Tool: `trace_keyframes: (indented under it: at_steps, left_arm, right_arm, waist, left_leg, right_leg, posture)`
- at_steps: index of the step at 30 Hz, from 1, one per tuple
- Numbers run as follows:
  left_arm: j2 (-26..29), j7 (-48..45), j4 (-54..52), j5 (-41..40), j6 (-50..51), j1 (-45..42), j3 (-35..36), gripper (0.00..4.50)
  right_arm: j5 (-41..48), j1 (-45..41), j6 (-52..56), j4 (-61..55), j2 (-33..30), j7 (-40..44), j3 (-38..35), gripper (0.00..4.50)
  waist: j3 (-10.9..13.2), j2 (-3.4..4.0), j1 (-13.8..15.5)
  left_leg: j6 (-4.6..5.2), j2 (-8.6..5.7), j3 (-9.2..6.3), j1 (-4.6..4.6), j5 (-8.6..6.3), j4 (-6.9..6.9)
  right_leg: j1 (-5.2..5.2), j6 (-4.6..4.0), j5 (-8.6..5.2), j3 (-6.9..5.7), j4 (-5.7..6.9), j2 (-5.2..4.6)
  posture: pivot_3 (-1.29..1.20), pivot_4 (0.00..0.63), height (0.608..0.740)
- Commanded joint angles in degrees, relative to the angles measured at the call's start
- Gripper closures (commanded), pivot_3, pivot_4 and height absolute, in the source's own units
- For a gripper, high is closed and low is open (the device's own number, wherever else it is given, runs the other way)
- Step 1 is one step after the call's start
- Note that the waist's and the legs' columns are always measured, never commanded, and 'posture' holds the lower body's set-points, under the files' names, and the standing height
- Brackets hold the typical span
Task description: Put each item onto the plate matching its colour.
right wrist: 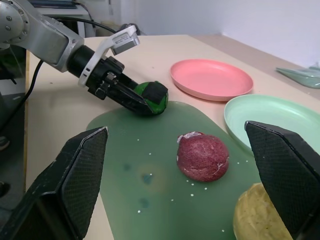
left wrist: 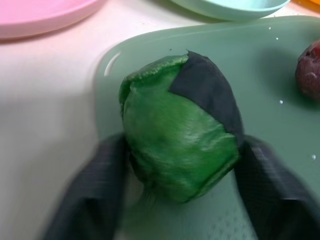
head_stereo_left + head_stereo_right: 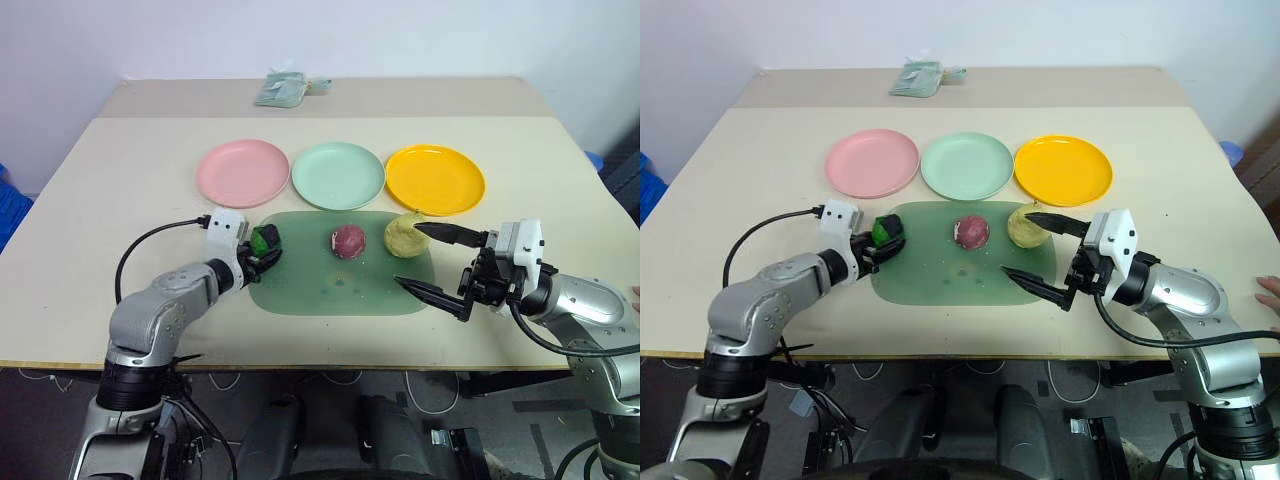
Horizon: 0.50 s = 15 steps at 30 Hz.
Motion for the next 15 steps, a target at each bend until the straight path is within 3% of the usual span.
trace_keyframes:
  at_steps: [1,9,15]
  left_arm:
    - [-0.27,-0.57,-1.38,1.30,-1.94,-1.88,0.52,2.17]
    - [-2.40,0.81,2.71,4.83,-4.45,-10.32,1.37,2.17]
    - [-8.84,1.61,30.99,12.19,-11.60,-30.21,-2.12,2.17]
  right_arm:
    - [0.04,0.25,-1.18,-2.09,0.22,-0.62,-1.34,0.00]
    - [-0.38,0.60,-1.54,-2.72,0.32,-2.50,-2.01,0.00]
    - [-3.26,-3.44,-2.52,-0.42,2.15,-7.03,-1.41,0.00]
  waist:
    - [0.00,0.00,0.00]
    - [0.00,-0.01,0.21]
    - [0.02,-0.06,1.45]
  left_leg:
    - [0.00,0.00,0.00,0.00,0.00,0.00]
    - [0.00,-0.02,0.00,-0.01,0.00,0.03]
    - [-0.01,-0.05,0.00,-0.07,0.01,0.28]
  right_leg:
    - [0.00,0.00,0.00,0.00,0.00,0.00]
    - [0.00,0.02,0.01,-0.01,0.02,0.02]
    - [0.02,0.30,0.21,-0.03,0.05,0.17]
  posture:
    - [0.00,0.150,0.740]
    - [0.00,0.150,0.740]
    - [0.00,0.150,0.740]
